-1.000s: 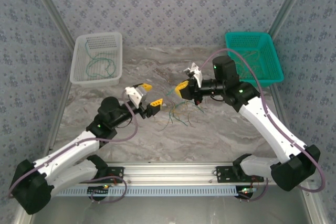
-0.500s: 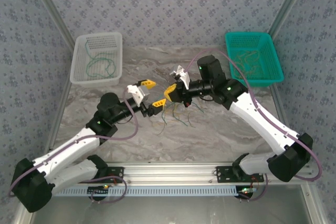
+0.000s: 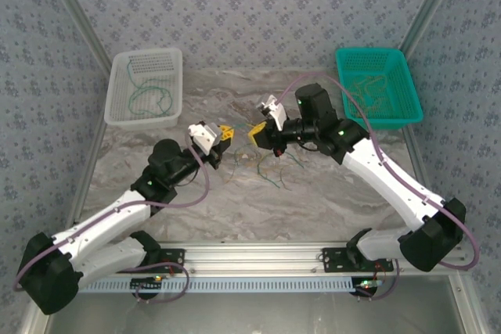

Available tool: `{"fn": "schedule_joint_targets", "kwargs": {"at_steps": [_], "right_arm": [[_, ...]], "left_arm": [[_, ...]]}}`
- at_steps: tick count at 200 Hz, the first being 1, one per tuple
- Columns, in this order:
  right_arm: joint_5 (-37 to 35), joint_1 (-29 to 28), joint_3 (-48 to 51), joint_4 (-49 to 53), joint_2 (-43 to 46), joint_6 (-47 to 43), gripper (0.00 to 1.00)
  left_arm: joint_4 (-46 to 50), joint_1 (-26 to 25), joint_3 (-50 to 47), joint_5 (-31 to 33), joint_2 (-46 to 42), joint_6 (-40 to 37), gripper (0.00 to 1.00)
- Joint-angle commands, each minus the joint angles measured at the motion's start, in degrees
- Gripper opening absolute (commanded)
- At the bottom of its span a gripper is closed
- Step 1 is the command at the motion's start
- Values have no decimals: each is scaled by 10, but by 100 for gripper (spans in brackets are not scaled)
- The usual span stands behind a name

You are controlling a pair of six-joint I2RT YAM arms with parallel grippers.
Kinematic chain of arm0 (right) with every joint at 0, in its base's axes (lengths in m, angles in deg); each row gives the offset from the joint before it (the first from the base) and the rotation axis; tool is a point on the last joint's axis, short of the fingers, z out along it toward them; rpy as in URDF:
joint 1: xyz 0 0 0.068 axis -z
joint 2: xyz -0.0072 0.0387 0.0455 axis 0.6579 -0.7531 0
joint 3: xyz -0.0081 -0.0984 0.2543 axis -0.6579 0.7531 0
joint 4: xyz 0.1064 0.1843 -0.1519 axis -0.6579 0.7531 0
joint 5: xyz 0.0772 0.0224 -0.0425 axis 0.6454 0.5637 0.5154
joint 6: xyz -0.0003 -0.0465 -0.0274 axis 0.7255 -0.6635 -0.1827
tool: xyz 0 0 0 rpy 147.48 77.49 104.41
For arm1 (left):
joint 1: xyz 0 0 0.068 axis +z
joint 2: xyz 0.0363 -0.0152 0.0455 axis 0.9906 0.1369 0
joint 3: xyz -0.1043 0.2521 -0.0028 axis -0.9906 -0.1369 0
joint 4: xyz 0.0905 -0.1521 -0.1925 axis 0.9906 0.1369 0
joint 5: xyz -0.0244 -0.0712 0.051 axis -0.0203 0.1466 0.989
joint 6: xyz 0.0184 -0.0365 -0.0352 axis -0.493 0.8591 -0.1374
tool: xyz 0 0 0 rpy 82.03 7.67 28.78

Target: Untangle the cables

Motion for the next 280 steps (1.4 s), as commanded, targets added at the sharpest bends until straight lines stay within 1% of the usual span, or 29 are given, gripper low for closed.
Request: {"fn": "schedule_joint_targets", "kwargs": {"at_steps": [1,27,45,50,78,111,151,167,188,201,228,246,267,280], "right_arm": [[-23,17,13,-23,31,34,0],[-21,37,30,-29,49,44,0],[-21,63,36,-43,63,67,0],[-24,70,57,-47,67,75,0],[-53,118,75,-51,82,113,0],[-82,164,95,-55,105,142,0],[-121,212,119,-71,133,181,0],[-146,228,125,-71,146,195,0],[-188,256,134,-68,168,215,0],[-198,274,142,-73,182,230,0],[-205,294,155,-83,206,245,0],[-207,295,156,-84,214,246,0],[-228,307,149,-59,217,241,0],[-221,320,145,-50,218,239,0]], "left_arm": [[-20,12,-13,93,-11,14,0],[-16,28,-25,136,-15,29,0],[-5,52,-30,138,-18,43,0],[0,59,-31,140,-20,47,0],[4,94,-51,162,-43,72,0],[4,149,-81,179,-85,114,0],[45,210,-90,207,-123,158,0],[61,228,-92,213,-136,174,0],[80,247,-94,238,-151,192,0],[91,261,-96,250,-158,205,0],[95,284,-100,242,-162,225,0],[99,290,-93,219,-158,225,0],[130,297,-70,241,-148,225,0],[147,304,-51,218,-140,217,0]]}}
